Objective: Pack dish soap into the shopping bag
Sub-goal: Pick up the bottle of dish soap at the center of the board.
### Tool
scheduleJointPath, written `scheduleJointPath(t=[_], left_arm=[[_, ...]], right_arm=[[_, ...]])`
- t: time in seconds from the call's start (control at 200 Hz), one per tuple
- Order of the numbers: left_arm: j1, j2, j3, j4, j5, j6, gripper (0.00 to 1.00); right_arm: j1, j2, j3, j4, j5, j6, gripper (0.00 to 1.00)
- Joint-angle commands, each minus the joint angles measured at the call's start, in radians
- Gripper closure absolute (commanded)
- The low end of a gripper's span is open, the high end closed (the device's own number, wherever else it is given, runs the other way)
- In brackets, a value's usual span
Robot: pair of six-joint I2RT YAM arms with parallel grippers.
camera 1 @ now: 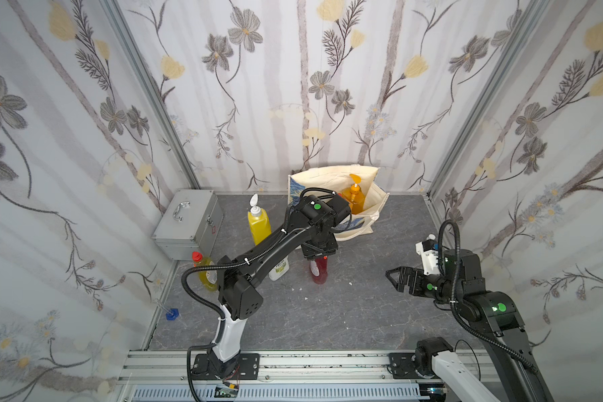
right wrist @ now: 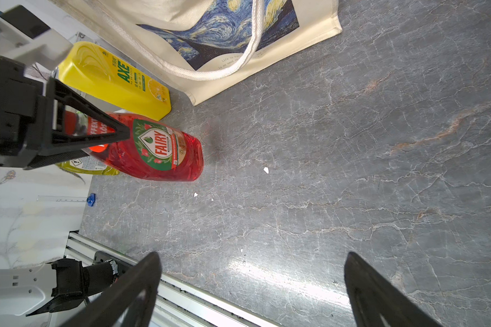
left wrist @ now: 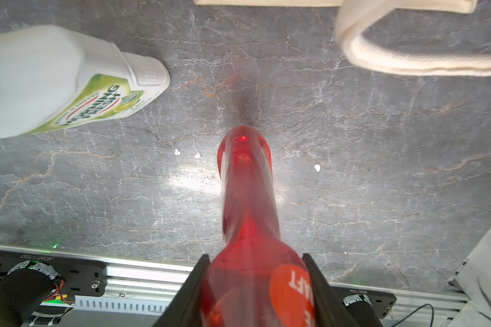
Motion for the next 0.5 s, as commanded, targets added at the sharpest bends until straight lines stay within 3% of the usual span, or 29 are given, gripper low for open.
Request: scheduleJointPath(t=[0.0,0.205,0.495], left_arm=[[0.000,0.014,0.088,-0.058,-0.004,0.013,0.68],[0.000,0.040,0.250,-0.084,0.016,0.043,0.68],[0.002,0.018,0.326,-0.040,0.061,0.056,0.68]], right_arm=[[-0.001,0.004,-0.011,0.045,0.015,0.006,0.00],[0.000,0.001,-0.037,0.054,0.026,0.008,0.00],[-0.001,-0.013,-0.078,0.061,0.028,0.022,0.00]])
